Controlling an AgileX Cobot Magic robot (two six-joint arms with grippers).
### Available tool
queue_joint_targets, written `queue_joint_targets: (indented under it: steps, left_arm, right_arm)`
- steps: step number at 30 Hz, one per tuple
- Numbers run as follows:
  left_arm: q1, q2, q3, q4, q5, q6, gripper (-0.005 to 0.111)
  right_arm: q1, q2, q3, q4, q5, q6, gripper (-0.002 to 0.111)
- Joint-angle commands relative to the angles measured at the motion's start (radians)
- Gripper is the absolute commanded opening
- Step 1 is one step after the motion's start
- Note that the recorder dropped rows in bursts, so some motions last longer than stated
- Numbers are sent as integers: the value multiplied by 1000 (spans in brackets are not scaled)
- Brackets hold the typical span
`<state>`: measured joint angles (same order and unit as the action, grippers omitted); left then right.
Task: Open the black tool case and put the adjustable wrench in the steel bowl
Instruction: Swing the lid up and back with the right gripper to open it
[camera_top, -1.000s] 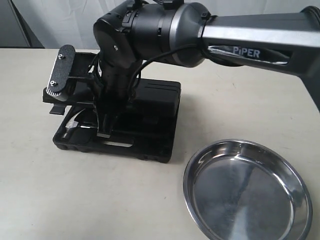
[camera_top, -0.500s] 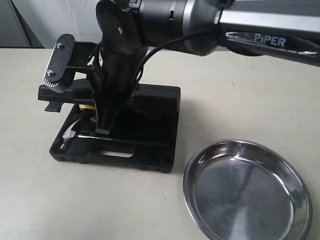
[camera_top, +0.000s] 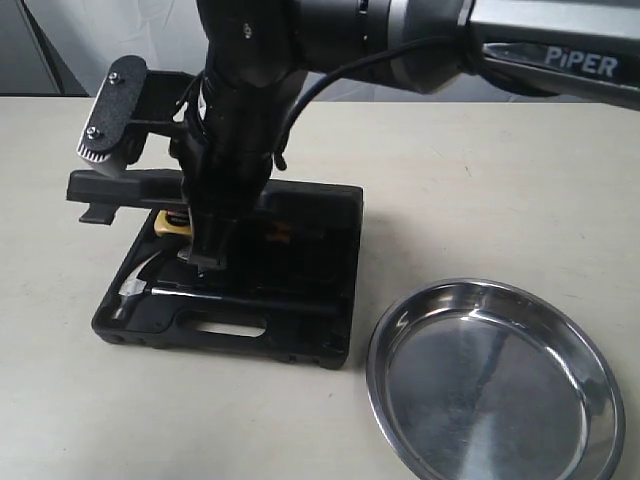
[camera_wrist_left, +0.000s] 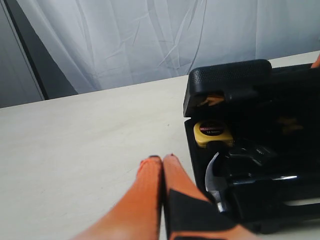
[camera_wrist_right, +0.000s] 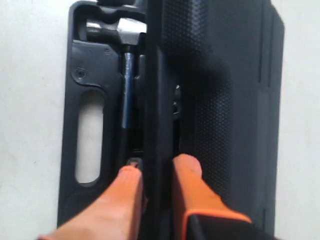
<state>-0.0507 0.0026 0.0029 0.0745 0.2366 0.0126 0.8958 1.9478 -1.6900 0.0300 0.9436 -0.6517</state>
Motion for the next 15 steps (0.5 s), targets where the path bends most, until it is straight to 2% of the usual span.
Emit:
queue_joint_targets:
  steps: [1, 11, 15]
  left_arm:
    - [-1, -3, -3, -3, 2, -2, 0]
    - [-1, -3, -3, -3, 2, -2, 0]
    - [-1, -3, -3, -3, 2, -2, 0]
  right_arm:
    - [2, -42, -10, -66, -43, -9, -1]
    - [0, -47, -10, -200, -154, 2, -1]
    - [0, -36, -10, -325, -195, 74, -1]
